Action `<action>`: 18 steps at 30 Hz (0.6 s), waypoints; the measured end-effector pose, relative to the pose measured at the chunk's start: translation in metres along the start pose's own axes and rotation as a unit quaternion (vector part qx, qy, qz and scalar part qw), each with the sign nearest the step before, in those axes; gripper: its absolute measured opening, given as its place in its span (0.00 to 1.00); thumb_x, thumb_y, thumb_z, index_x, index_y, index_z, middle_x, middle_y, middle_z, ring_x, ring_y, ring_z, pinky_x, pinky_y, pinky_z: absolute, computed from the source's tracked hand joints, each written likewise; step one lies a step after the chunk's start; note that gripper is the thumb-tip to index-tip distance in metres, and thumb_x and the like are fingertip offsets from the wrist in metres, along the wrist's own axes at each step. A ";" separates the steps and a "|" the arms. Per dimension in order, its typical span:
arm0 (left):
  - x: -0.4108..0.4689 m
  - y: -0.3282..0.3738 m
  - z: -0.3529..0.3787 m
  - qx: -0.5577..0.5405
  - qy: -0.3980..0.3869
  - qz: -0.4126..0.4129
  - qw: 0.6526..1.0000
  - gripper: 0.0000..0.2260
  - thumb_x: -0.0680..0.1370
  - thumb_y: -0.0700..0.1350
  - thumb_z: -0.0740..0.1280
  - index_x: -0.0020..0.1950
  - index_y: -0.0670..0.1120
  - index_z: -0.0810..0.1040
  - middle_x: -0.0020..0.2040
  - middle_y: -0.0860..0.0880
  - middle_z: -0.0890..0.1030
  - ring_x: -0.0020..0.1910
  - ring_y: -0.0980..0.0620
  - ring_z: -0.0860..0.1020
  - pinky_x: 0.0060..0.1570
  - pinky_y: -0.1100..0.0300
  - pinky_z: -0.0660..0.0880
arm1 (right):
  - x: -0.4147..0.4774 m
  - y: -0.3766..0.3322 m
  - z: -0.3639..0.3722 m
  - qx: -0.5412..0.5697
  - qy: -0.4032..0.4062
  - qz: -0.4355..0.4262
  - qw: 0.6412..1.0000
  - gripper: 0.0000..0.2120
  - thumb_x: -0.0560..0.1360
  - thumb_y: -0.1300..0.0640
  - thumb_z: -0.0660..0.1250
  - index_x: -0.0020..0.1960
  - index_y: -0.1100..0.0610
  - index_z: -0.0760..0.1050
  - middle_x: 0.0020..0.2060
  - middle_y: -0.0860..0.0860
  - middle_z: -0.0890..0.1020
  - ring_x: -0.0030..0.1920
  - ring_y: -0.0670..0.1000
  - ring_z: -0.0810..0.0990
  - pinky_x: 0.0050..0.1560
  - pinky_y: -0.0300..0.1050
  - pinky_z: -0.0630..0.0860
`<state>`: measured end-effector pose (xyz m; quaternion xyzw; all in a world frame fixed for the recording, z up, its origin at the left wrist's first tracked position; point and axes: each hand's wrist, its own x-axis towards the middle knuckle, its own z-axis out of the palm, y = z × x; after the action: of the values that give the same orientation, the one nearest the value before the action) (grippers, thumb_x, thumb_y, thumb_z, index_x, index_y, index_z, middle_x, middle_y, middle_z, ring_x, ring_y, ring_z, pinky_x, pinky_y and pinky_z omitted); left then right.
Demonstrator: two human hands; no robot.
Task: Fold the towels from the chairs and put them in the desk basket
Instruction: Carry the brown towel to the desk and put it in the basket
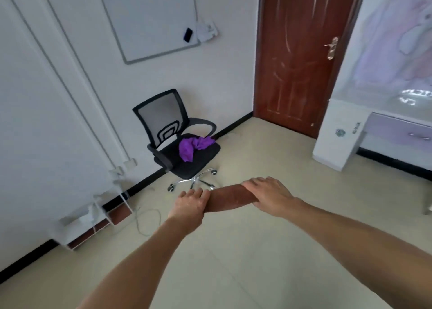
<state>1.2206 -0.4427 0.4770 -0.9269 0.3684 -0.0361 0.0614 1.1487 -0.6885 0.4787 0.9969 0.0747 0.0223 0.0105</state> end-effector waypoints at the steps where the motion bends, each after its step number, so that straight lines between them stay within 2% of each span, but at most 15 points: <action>1: 0.027 0.006 0.000 0.001 -0.002 0.022 1.000 0.21 0.75 0.43 0.62 0.67 0.48 0.65 0.60 0.49 0.73 0.60 0.47 0.73 0.59 0.54 0.67 | 0.000 0.019 0.002 0.006 -0.002 0.028 1.000 0.22 0.74 0.55 0.65 0.67 0.51 0.65 0.60 0.49 0.76 0.59 0.53 0.75 0.59 0.48 0.70; 8: 0.230 0.097 0.012 0.006 -0.006 0.177 0.984 0.19 0.75 0.43 0.62 0.66 0.48 0.66 0.58 0.49 0.74 0.57 0.47 0.74 0.55 0.54 0.68 | -0.006 0.191 0.034 0.016 -0.003 0.173 0.985 0.20 0.75 0.53 0.62 0.67 0.50 0.67 0.58 0.48 0.77 0.56 0.52 0.76 0.56 0.48 0.71; 13: 0.358 0.171 0.015 -0.011 -0.004 0.227 0.974 0.17 0.75 0.43 0.61 0.64 0.48 0.67 0.57 0.49 0.75 0.55 0.47 0.74 0.53 0.55 0.67 | 0.000 0.322 0.051 0.025 0.006 0.220 0.975 0.19 0.75 0.52 0.63 0.66 0.48 0.68 0.58 0.47 0.78 0.56 0.51 0.77 0.55 0.47 0.72; 18: 0.472 0.233 -0.005 -0.045 0.009 0.233 0.971 0.16 0.74 0.44 0.62 0.62 0.48 0.68 0.55 0.49 0.75 0.52 0.47 0.75 0.52 0.57 0.67 | 0.015 0.442 0.039 0.038 0.022 0.249 0.968 0.18 0.75 0.54 0.65 0.64 0.49 0.71 0.56 0.48 0.79 0.54 0.52 0.78 0.54 0.47 0.73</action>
<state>1.4046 -0.9356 0.4597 -0.8171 0.5759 -0.0127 0.0229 1.2304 -1.1237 0.4513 0.9831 -0.1747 0.0428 -0.0353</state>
